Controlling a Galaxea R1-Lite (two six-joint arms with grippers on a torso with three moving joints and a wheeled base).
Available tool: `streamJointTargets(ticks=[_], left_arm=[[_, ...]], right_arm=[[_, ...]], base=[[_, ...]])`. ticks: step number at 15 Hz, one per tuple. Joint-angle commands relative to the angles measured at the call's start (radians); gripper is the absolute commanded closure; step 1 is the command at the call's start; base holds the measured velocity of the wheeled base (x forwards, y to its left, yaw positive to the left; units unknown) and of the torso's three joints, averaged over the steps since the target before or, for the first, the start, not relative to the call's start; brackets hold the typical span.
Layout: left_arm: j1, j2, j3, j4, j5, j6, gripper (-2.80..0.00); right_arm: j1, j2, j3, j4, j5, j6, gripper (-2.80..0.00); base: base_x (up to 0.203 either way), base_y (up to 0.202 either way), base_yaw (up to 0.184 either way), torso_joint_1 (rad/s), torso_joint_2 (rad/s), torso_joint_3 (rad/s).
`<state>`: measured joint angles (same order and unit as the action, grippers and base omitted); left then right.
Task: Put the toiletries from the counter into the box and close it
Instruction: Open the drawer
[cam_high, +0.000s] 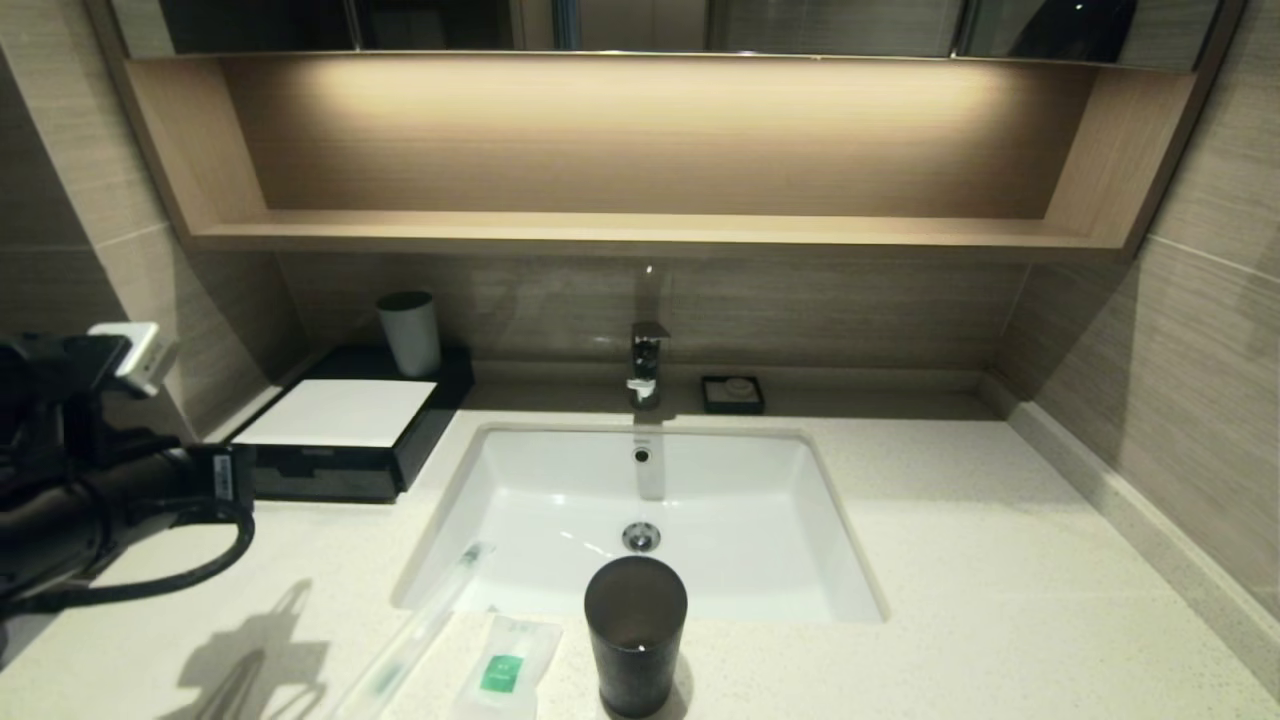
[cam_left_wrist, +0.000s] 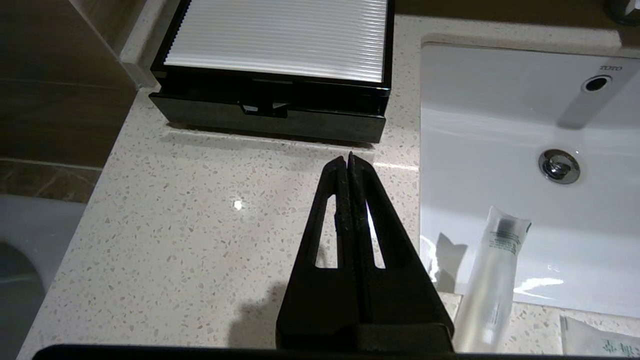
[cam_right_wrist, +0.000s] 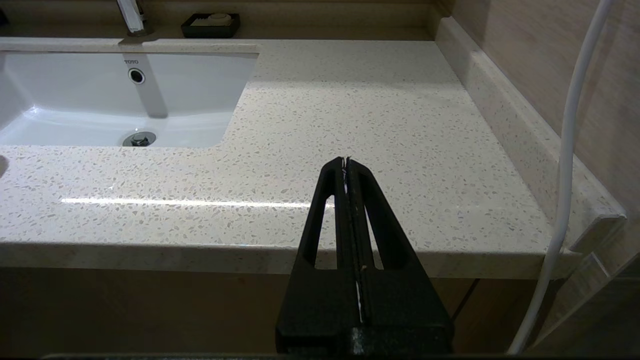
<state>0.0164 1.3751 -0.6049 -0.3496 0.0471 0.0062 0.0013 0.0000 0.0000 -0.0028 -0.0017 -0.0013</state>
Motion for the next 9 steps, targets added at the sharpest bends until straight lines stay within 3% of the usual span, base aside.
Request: streamJointTargets(ticks=[1,4,9], left_arm=[[0.000,0.065,-0.032,-0.002,0.038,0.000,0.00],[0.000,0.134,-0.055,-0.001,0.091,0.000,0.00],[0.002,0.207,-0.057,-0.015,0.096,-0.047,0.00]], right_arm=[[0.000,0.000,0.002,0.000,0.000,0.000,0.00],[0.000,0.000,0.002,0.000,0.000,0.000,0.00],[0.000,0.000,0.002,0.000,0.000,0.000,0.00]], base=[[0.000,0.000,0.000,0.000,0.00,0.000],[0.000,0.000,0.000,0.000,0.00,0.000],[0.000,0.000,0.000,0.000,0.00,0.000]])
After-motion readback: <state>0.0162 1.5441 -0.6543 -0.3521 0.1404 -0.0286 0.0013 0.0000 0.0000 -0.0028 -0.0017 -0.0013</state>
